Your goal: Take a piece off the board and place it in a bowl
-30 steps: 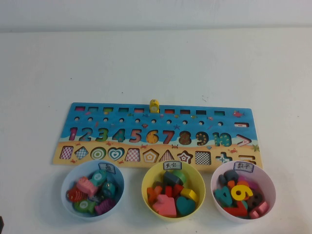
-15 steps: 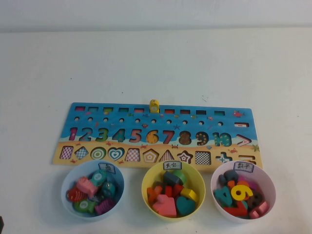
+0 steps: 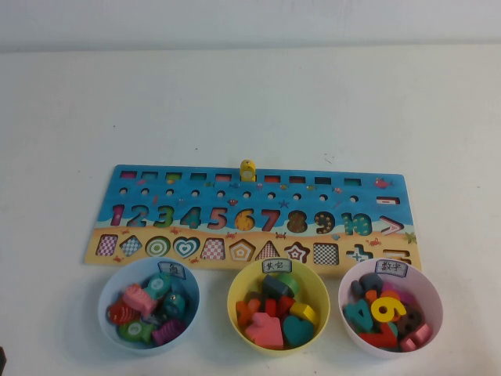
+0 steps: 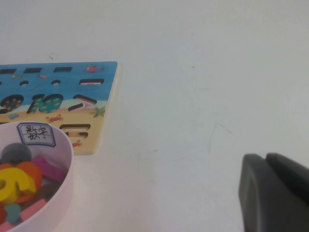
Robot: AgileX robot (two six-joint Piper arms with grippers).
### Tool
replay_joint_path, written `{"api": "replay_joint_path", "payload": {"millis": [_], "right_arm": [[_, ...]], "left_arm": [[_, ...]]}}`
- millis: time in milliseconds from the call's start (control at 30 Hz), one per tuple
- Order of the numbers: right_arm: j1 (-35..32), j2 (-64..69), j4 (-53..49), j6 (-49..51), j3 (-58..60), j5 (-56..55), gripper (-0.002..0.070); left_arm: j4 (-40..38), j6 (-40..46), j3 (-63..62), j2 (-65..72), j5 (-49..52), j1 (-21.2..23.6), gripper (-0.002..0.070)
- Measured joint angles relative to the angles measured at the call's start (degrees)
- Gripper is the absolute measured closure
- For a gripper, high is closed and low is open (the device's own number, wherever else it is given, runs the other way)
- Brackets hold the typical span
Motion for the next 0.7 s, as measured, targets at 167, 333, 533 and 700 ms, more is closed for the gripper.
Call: {"api": "replay_joint_path", "payload": {"millis": [167,333,533,700], "right_arm": [[0.0,0.0,0.0,0.0,0.0,0.0,0.0694],[0.0,0.0,0.0,0.0,0.0,0.0,0.0694],[0.0,0.0,0.0,0.0,0.0,0.0,0.0694],[0.0,0.0,0.0,0.0,0.0,0.0,0.0694]], "left_arm": [[-1.0,0.0,0.0,0.0,-4.3,0.0,0.0678],[-10.6,-4.0,0.0,0.0,-15.3,0.0,0.0678],[-19.8,-11.3,0.0,0.0,-29.4,0.0,0.0678],[-21.3,-10.9,0.0,0.0,-31.1,0.0,0.0678]]}}
